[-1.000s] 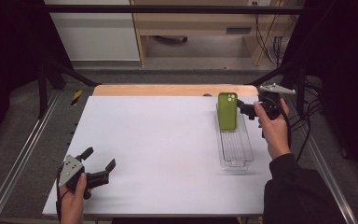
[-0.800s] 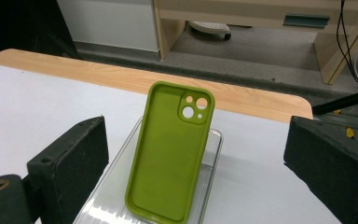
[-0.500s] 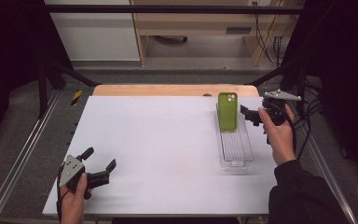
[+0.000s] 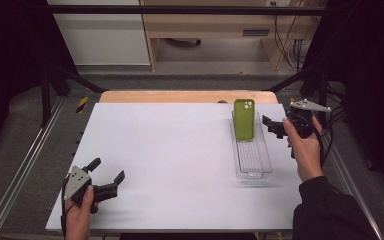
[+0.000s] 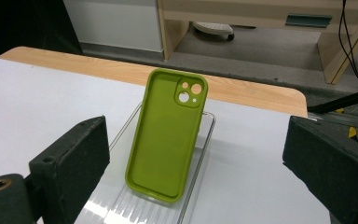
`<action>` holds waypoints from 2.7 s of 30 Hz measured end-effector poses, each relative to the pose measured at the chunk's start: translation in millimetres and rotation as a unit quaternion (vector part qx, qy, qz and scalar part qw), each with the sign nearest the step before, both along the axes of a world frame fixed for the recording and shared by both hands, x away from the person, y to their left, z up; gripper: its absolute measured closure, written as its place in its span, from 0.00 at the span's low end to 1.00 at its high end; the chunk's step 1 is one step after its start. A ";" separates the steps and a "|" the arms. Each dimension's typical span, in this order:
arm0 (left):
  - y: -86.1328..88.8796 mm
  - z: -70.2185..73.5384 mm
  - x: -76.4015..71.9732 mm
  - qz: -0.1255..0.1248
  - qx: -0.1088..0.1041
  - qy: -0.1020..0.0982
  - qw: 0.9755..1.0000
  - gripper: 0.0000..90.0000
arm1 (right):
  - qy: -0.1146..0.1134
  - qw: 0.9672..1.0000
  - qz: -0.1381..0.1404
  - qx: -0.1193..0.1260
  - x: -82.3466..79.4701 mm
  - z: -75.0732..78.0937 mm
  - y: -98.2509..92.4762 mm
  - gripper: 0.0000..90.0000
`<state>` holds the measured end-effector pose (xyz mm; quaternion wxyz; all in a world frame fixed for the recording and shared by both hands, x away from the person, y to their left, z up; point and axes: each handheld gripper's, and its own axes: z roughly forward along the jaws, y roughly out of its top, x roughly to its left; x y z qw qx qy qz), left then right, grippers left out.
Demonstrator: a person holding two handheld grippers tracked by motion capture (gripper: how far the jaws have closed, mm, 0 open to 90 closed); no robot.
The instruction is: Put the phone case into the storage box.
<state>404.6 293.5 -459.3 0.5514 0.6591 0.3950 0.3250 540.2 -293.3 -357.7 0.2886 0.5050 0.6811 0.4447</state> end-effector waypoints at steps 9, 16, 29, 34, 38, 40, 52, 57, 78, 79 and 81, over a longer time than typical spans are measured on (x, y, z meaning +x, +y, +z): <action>-0.9 -0.6 0.1 -0.001 0.001 0.001 1.000 0.03 | -0.007 1.000 -0.001 0.001 -9.5 0.9 -8.9 0.08; -0.5 -1.0 0.5 0.000 0.000 0.001 1.000 0.03 | -0.011 1.000 -0.001 0.002 -15.8 1.5 -14.3 0.08; 0.0 -0.9 0.2 0.001 -0.001 0.002 1.000 0.03 | -0.019 1.000 0.000 0.010 -28.0 2.1 -21.6 0.08; 0.7 -0.8 0.1 0.001 -0.002 0.002 1.000 0.03 | -0.022 1.000 0.001 0.012 -31.6 2.1 -23.9 0.08; 1.4 -0.6 -0.1 0.002 -0.001 0.001 1.000 0.03 | -0.023 1.000 0.002 0.014 -34.6 2.7 -25.1 0.08; 1.6 -0.6 -0.2 0.002 -0.001 0.002 1.000 0.03 | -0.025 1.000 0.004 0.015 -36.1 2.9 -25.3 0.08; 11.0 0.8 -1.0 0.015 -0.014 -0.001 1.000 0.03 | -0.034 0.999 0.009 0.021 -48.0 4.1 -28.0 0.08; 9.8 1.5 -1.7 0.013 -0.014 -0.003 1.000 0.03 | -0.037 0.999 0.010 0.024 -52.0 4.6 -28.8 0.08; 17.7 1.5 -4.4 0.017 -0.015 -0.001 1.000 0.03 | -0.036 0.999 0.010 0.021 -65.4 -1.3 -35.7 0.08; 17.7 1.5 -4.4 0.017 -0.015 -0.002 1.000 0.03 | -0.036 0.999 0.009 0.021 -66.2 -1.4 -36.2 0.08; 17.6 1.5 -4.4 0.017 -0.015 -0.002 1.000 0.03 | -0.037 0.999 0.010 0.021 -67.7 -1.7 -37.1 0.08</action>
